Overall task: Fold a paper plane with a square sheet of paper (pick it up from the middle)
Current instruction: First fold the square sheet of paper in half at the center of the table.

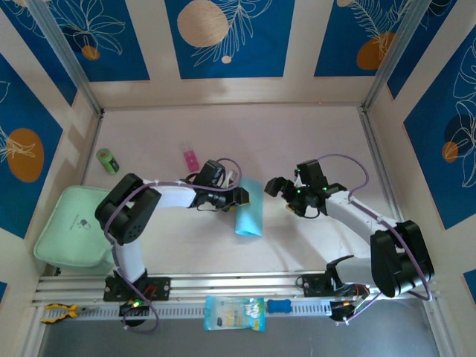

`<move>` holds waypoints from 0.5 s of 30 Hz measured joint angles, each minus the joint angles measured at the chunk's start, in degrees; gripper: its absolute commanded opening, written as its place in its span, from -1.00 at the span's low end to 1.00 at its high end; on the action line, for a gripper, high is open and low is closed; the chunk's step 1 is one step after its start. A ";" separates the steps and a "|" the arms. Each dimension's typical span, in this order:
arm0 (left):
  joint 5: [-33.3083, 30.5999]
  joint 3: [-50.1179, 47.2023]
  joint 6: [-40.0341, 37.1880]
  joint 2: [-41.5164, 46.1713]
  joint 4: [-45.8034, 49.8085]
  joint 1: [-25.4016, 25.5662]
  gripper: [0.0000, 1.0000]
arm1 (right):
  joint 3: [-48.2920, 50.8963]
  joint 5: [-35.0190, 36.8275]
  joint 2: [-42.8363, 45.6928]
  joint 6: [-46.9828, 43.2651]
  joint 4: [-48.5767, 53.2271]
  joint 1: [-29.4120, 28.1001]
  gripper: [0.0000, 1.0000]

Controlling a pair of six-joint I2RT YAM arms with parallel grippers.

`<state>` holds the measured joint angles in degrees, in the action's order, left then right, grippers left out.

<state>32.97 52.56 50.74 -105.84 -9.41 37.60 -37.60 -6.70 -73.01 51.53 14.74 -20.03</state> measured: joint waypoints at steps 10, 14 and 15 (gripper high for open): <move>-0.22 0.09 0.02 -0.09 0.39 0.00 -0.04 | 5.14 -3.56 5.75 -0.72 -12.68 -1.92 0.98; -0.44 0.04 0.39 -0.09 0.20 0.00 -0.04 | 5.53 -4.85 5.73 -1.20 -12.68 -1.22 1.00; -0.44 -0.02 0.61 -0.09 -0.07 0.02 -0.04 | 5.66 -5.31 5.75 -1.40 -12.83 -0.98 1.00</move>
<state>32.53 52.53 51.35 -105.93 -9.47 37.63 -31.94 -12.01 -67.26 50.13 1.91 -21.02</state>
